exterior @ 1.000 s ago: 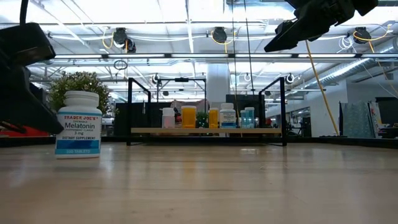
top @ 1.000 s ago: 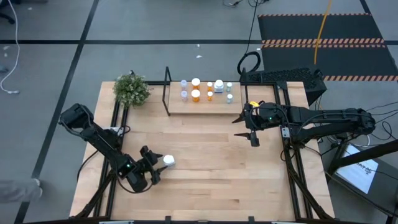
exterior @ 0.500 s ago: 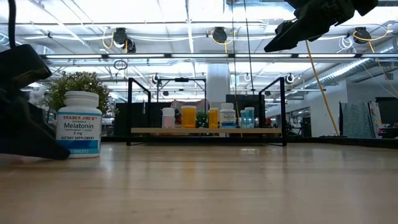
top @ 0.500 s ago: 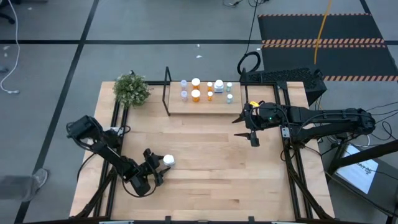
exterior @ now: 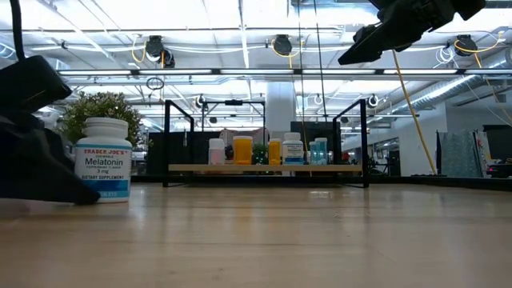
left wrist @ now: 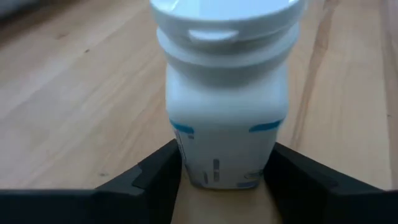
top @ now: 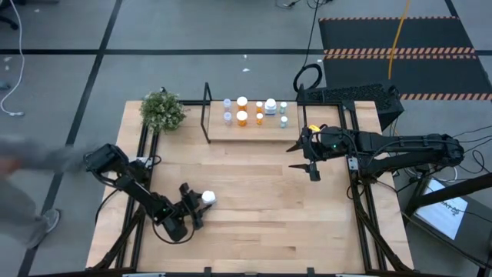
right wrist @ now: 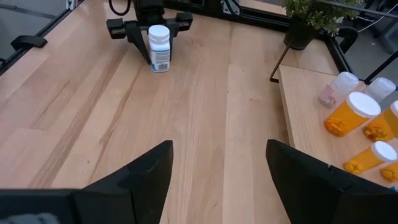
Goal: Pick and place medicine bottles onto shelf by color
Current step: Put the white pill bottle on the shelf aligned with the other white pill bottle
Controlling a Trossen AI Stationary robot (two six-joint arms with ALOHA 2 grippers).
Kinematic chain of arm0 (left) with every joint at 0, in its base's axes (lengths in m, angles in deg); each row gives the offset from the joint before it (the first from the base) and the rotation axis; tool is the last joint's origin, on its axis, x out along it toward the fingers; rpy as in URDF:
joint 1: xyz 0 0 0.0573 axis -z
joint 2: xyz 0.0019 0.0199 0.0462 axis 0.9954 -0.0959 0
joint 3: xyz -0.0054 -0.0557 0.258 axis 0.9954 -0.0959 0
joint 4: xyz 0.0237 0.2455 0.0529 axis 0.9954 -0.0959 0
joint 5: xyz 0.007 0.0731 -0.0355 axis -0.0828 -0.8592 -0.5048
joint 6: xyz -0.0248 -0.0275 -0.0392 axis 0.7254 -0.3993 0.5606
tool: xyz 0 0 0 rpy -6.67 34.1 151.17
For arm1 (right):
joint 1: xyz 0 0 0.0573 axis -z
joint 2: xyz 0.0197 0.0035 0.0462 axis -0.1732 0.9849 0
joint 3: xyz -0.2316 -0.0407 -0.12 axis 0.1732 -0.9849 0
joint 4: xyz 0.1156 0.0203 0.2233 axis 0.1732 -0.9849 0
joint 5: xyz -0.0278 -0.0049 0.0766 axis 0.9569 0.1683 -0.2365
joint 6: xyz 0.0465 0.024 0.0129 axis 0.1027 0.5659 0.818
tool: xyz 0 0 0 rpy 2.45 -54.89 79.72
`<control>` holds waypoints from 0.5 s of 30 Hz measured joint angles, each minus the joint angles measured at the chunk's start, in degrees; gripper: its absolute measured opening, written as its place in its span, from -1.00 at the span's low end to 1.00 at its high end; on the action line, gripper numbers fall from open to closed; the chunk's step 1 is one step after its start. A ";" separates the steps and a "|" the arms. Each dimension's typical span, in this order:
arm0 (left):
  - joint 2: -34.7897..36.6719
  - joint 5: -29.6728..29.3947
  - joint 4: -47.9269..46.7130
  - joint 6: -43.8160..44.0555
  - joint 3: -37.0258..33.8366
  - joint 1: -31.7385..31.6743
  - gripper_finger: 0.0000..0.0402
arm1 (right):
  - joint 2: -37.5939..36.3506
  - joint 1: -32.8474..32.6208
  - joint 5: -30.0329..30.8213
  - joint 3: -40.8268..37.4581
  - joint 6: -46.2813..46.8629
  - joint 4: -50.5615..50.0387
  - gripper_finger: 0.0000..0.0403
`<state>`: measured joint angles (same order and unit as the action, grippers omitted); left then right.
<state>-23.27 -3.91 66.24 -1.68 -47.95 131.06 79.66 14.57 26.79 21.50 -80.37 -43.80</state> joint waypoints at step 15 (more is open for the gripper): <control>-0.04 1.27 3.04 -3.31 -0.11 -1.55 -0.05 | 0.00 0.00 -0.02 0.00 0.46 0.34 0.26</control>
<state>-23.31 -2.64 69.27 -5.00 -48.06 129.51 79.66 14.57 26.77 21.50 -79.91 -43.46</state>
